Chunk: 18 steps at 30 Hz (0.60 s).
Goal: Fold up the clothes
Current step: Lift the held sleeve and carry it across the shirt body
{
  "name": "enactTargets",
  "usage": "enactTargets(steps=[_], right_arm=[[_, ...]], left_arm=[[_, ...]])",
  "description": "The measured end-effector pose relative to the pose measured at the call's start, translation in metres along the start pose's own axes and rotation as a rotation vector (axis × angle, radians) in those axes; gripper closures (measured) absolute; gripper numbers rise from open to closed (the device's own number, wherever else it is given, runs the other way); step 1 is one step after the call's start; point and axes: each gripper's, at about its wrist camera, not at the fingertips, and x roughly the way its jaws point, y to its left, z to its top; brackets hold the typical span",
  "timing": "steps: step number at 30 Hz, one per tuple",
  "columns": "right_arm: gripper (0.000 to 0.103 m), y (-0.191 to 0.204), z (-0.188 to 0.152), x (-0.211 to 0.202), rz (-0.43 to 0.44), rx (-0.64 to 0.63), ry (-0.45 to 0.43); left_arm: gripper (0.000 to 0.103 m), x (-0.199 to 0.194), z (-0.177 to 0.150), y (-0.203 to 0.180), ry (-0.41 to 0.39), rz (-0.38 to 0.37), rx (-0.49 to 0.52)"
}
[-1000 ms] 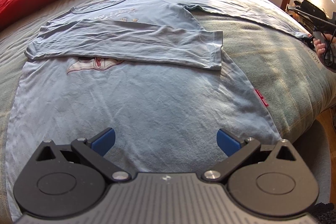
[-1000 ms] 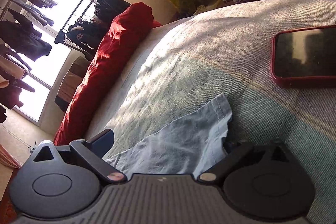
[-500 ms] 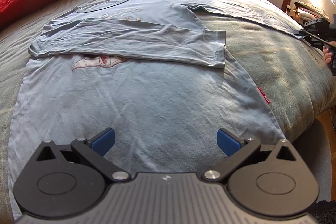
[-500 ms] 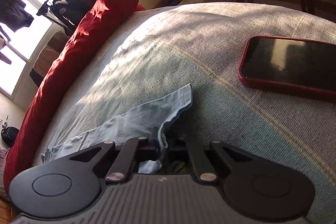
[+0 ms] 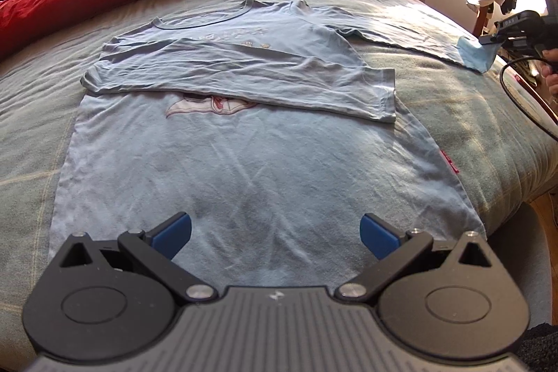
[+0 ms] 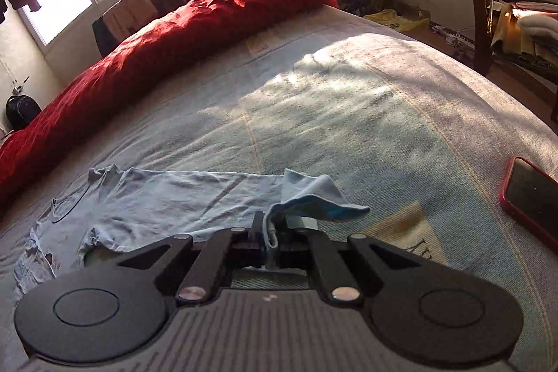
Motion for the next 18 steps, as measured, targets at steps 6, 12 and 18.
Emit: enactTargets(steps=[6, 12, 18], right_arm=[[0.098, 0.073, 0.004, 0.001, 0.067, -0.117, 0.016], [0.098, 0.144, 0.004, 0.008, 0.116, -0.222, 0.036], [0.098, 0.2, 0.005, 0.016, 0.156, -0.286, 0.047]], left_arm=[[0.001, -0.017, -0.009, 0.017, -0.006, -0.026, 0.031], [0.001, -0.031, -0.019, 0.04, -0.02, -0.013, 0.009], [0.001, -0.042, -0.032, 0.06, -0.032, -0.006, -0.035]])
